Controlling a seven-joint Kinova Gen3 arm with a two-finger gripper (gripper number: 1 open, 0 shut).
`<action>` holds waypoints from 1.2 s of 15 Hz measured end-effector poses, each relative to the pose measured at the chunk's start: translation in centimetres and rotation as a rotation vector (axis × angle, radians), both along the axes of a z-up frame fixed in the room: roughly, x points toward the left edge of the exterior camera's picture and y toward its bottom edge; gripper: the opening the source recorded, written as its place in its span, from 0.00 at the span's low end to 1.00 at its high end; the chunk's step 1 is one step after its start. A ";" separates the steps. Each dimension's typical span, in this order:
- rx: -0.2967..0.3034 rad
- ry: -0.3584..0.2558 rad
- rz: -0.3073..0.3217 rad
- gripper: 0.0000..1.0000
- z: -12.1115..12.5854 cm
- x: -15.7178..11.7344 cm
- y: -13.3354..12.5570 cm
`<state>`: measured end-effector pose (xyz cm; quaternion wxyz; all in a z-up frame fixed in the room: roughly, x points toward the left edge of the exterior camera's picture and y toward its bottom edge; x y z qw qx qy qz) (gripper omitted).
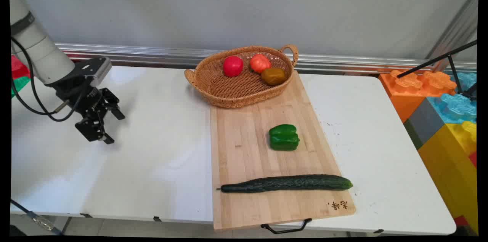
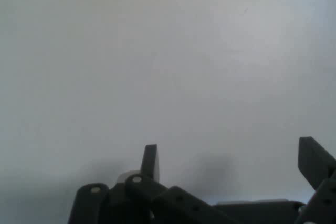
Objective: Pick up the potato from the vegetable basket
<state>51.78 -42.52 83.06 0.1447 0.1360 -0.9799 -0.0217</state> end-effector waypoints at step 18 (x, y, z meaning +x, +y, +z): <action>-0.380 0.246 0.007 1.00 6.5 -20.9 -5.2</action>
